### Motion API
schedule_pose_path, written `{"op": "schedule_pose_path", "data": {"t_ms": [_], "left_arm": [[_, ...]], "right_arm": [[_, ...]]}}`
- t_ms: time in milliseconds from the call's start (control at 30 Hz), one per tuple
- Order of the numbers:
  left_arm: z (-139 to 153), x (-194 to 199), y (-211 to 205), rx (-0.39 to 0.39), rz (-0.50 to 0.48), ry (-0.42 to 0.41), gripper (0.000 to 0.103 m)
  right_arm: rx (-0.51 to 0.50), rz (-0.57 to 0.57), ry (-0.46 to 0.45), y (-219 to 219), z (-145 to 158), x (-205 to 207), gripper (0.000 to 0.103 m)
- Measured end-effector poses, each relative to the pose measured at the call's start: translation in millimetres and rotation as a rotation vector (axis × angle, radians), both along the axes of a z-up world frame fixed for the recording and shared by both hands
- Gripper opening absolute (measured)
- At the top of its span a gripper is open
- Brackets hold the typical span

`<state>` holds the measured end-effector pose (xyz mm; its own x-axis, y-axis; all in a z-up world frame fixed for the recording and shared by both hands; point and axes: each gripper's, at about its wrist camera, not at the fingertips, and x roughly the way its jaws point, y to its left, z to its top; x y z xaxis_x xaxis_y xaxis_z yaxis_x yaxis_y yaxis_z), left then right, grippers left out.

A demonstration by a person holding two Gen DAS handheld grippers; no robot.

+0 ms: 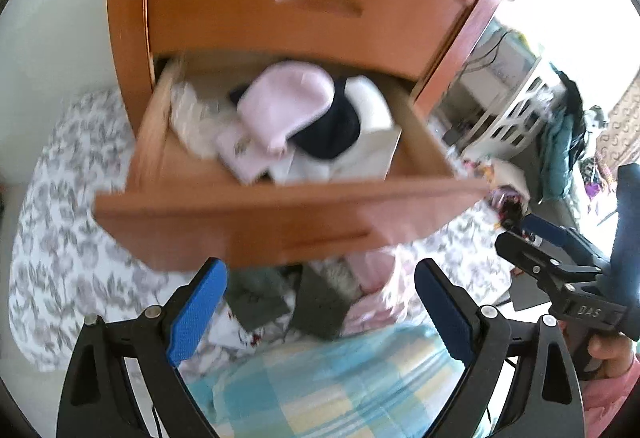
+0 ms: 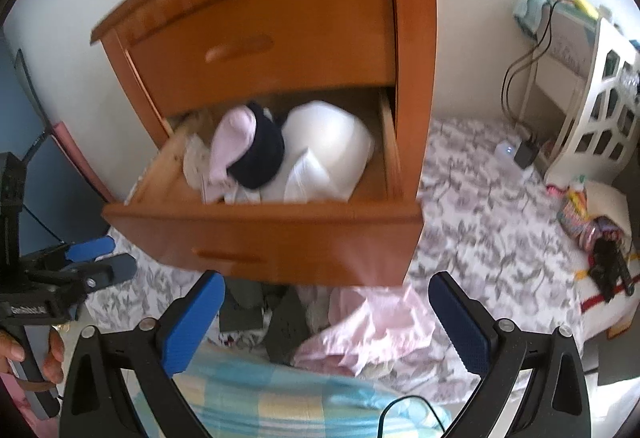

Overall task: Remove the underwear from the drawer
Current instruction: 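Move both open tools back into the drawer over the socks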

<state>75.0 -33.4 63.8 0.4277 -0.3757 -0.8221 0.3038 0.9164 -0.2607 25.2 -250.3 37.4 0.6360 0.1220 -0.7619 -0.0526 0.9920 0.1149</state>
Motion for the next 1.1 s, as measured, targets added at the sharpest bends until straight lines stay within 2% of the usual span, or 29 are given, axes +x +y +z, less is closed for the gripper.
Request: {"op": "schedule_pose_path", "data": {"t_ms": [167, 433, 533, 600, 700, 800, 867, 1033, 1100], "left_arm": [[25.9, 14.2, 12.5, 0.012, 0.050, -0.108, 0.095], [25.5, 52.0, 26.8, 0.020, 0.132, -0.116, 0.095], [24.1, 68.1, 29.2, -0.008, 0.154, -0.124, 0.096], [22.1, 74.8, 31.5, -0.021, 0.164, -0.127, 0.103], [19.0, 87.5, 27.4, -0.031, 0.153, -0.132, 0.103], [17.5, 98.5, 17.2, -0.007, 0.118, -0.166, 0.103], [13.3, 107.3, 11.0, 0.013, 0.095, -0.155, 0.103], [-4.6, 132.8, -5.3, 0.068, 0.045, -0.039, 0.103], [-9.2, 139.0, -9.4, 0.064, 0.024, -0.023, 0.103]], "right_arm": [[-0.010, 0.011, -0.044, 4.3, 15.5, 7.2, 0.103], [-0.018, 0.044, -0.053, 13.5, 17.3, 36.6, 0.103], [-0.005, 0.061, -0.059, 18.8, 17.0, 53.5, 0.103], [-0.001, 0.078, -0.057, 23.2, 15.5, 61.7, 0.103], [-0.010, 0.104, -0.047, 30.7, 10.3, 77.8, 0.103], [-0.026, 0.122, -0.028, 37.1, 3.9, 91.8, 0.103], [-0.033, 0.140, -0.015, 41.3, -1.1, 104.0, 0.103], [-0.040, 0.160, 0.004, 49.1, -10.5, 127.8, 0.103], [-0.040, 0.163, 0.018, 51.8, -14.6, 135.3, 0.101]]}}
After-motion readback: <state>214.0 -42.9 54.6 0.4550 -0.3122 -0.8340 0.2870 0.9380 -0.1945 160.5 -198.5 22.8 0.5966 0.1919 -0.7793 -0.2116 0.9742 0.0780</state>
